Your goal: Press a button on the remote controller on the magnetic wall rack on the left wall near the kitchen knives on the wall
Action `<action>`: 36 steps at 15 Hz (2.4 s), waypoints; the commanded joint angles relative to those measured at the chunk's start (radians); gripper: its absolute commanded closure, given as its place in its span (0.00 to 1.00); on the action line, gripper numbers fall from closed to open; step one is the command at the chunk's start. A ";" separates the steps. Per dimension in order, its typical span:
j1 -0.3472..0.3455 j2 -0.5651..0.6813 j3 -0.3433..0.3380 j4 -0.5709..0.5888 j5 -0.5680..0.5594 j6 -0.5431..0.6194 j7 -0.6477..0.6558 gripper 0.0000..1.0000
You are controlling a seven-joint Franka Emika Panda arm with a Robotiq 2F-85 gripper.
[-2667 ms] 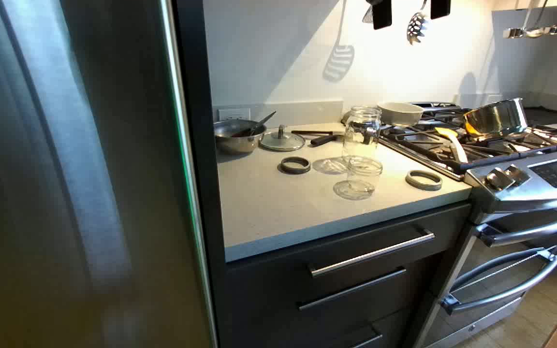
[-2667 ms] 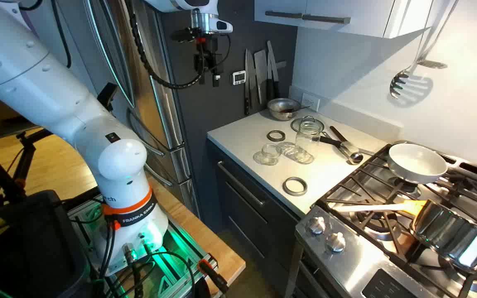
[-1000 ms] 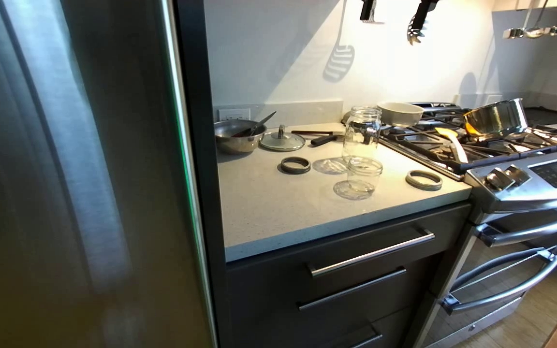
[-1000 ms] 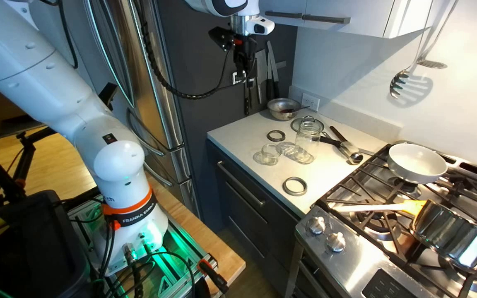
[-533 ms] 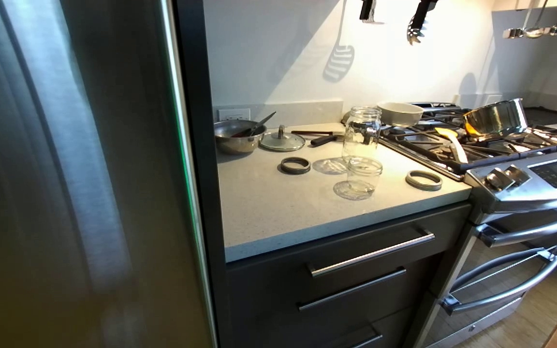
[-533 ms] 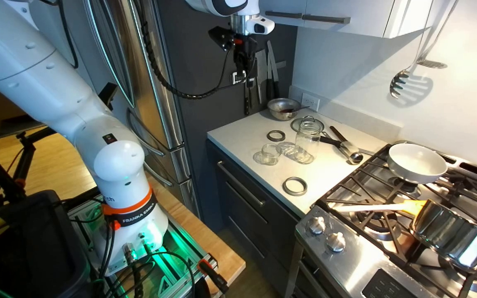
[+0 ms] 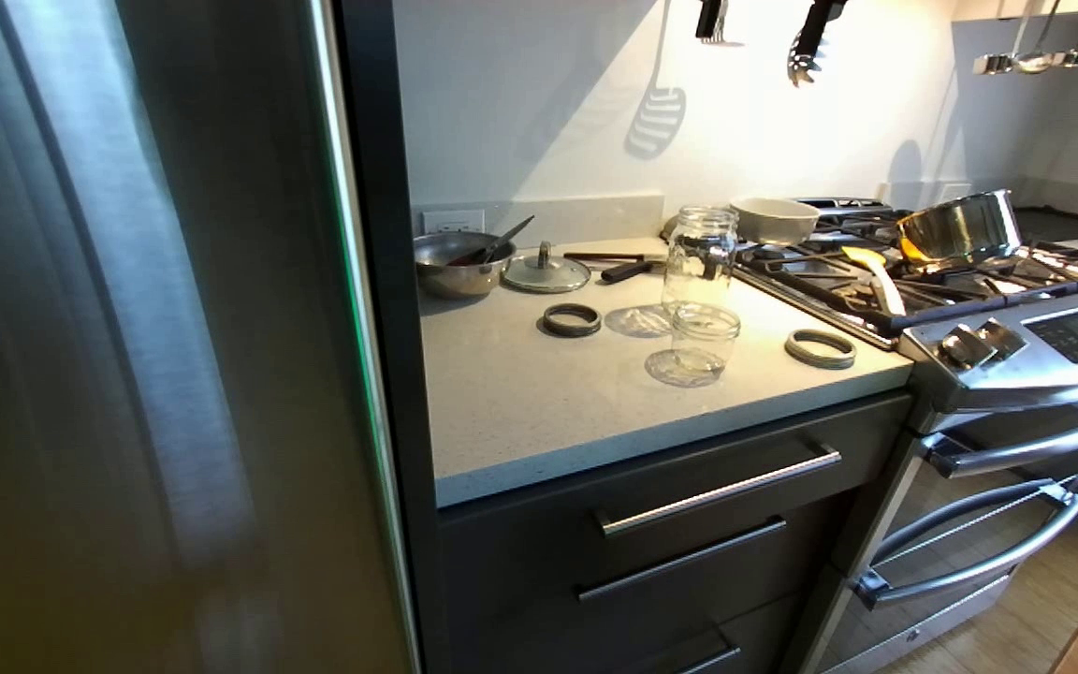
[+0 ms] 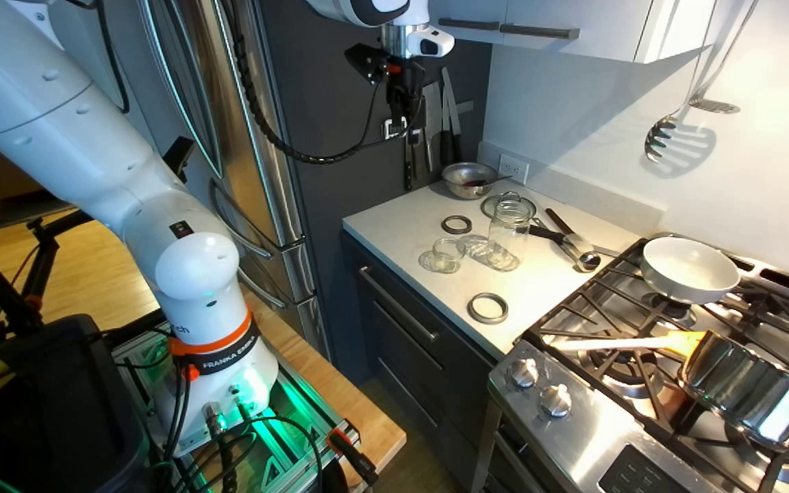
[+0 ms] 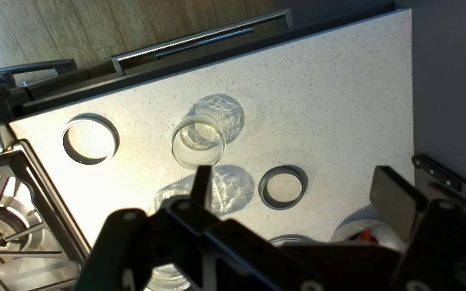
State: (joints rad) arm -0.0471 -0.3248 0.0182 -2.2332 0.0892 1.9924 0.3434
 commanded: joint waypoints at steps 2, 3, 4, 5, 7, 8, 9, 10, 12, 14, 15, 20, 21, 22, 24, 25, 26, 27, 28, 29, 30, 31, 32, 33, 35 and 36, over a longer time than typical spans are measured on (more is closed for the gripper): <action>0.000 0.021 -0.014 0.013 0.028 -0.012 -0.033 0.00; 0.000 0.052 -0.032 0.023 0.058 -0.004 -0.057 0.00; 0.003 0.071 -0.049 0.026 0.095 0.005 -0.090 0.00; 0.005 0.093 -0.069 0.031 0.146 0.019 -0.129 0.00; 0.009 0.135 -0.101 0.040 0.250 0.040 -0.217 0.00; 0.008 0.157 -0.113 0.048 0.303 0.042 -0.251 0.00; 0.008 0.179 -0.124 0.060 0.355 0.031 -0.288 0.00; 0.006 0.202 -0.133 0.072 0.406 0.022 -0.323 0.00; 0.001 0.241 -0.143 0.092 0.506 0.012 -0.381 0.00; -0.005 0.283 -0.146 0.111 0.613 0.008 -0.444 0.00; -0.010 0.302 -0.146 0.119 0.663 0.007 -0.472 0.00; -0.041 0.413 -0.141 0.188 0.883 -0.101 -0.465 0.00; -0.048 0.435 -0.140 0.200 0.917 -0.126 -0.460 0.00; -0.056 0.457 -0.140 0.216 0.949 -0.154 -0.451 0.00; -0.070 0.499 -0.139 0.244 0.994 -0.214 -0.406 0.00; -0.075 0.521 -0.139 0.257 1.007 -0.235 -0.369 0.00; -0.080 0.540 -0.140 0.270 1.017 -0.252 -0.334 0.00; -0.082 0.558 -0.140 0.281 1.027 -0.262 -0.298 0.00; -0.085 0.572 -0.140 0.291 1.035 -0.272 -0.264 0.00; -0.087 0.589 -0.140 0.302 1.045 -0.283 -0.235 0.00; -0.088 0.601 -0.140 0.311 1.054 -0.286 -0.203 0.00; -0.091 0.616 -0.140 0.321 1.064 -0.299 -0.175 0.00; -0.092 0.627 -0.140 0.329 1.073 -0.305 -0.149 0.00; -0.094 0.641 -0.140 0.338 1.085 -0.319 -0.125 0.00; -0.098 0.665 -0.138 0.354 1.109 -0.343 -0.089 0.00; -0.100 0.678 -0.137 0.364 1.116 -0.360 -0.089 0.00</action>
State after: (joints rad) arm -0.1313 0.3030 -0.1203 -1.9125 1.1672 1.6938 0.2116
